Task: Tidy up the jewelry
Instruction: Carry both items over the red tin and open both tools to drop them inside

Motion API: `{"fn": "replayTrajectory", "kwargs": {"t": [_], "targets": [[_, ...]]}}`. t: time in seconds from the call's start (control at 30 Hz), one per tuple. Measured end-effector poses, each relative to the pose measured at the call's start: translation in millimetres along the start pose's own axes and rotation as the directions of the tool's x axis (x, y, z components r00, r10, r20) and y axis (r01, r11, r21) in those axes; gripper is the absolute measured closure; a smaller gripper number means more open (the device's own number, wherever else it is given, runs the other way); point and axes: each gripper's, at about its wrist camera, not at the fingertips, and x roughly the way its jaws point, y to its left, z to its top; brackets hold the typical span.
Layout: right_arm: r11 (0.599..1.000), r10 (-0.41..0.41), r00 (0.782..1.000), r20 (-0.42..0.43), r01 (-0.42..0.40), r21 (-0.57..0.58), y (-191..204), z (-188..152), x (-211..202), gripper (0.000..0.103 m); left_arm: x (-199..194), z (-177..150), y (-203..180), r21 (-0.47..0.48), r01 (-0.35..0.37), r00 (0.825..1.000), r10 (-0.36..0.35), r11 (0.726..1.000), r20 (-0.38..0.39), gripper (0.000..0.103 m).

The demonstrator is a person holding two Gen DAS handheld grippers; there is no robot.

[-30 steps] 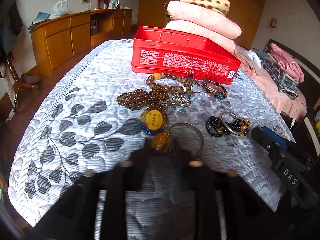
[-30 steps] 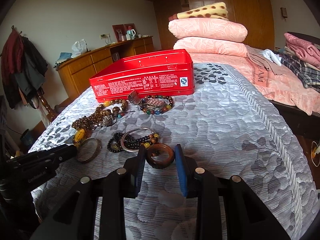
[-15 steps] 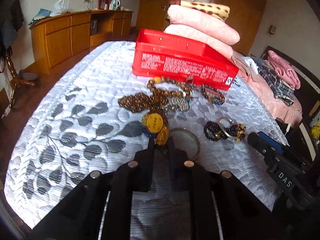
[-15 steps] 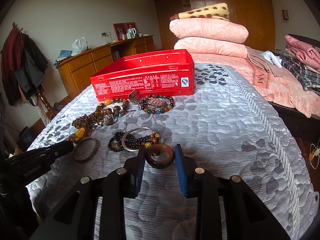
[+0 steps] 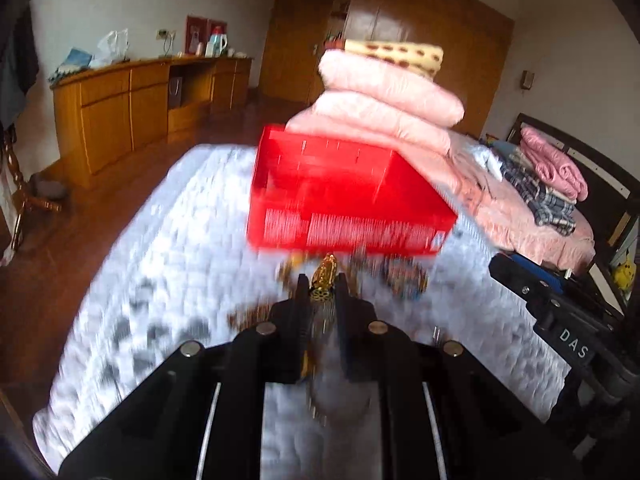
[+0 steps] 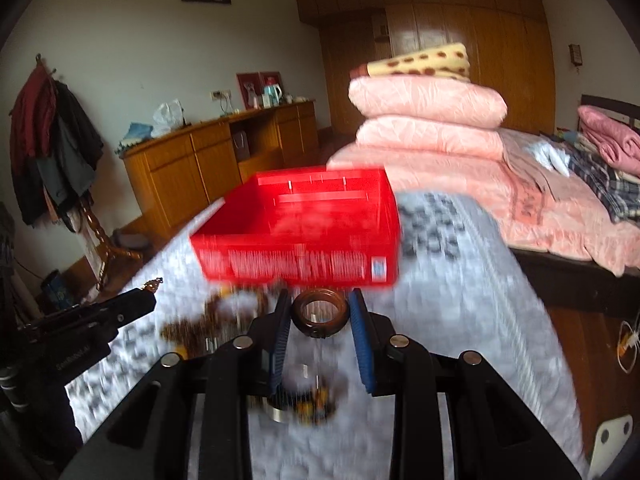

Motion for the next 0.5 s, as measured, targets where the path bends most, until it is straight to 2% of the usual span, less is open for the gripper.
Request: {"fn": "replayTrajectory", "kwargs": {"t": [0.07,0.2,0.33,0.5], "targets": [[1.0,0.011,1.0,0.015,-0.011,0.002,-1.7,19.4,9.4,0.074,5.0,21.7,-2.7,0.011,0.0,0.999,-0.001,1.0,0.032,0.091],[0.998,0.055,0.998,-0.012,-0.055,0.03,-8.7,53.1,48.1,0.074,30.9,60.6,-9.6,0.024,0.008,0.999,-0.01,1.0,0.053,0.091],[0.998,0.066,0.996,-0.06,-0.066,0.014,-8.4,68.7,88.2,0.074,80.2,83.5,-13.7,0.045,0.019,1.0,-0.019,0.999,-0.013,0.091],[0.999,0.042,0.994,-0.1,-0.042,-0.005,-7.3,69.5,112.8,0.072,119.6,86.0,-8.5,0.058,-0.006,0.998,0.01,0.998,-0.069,0.09]]}}
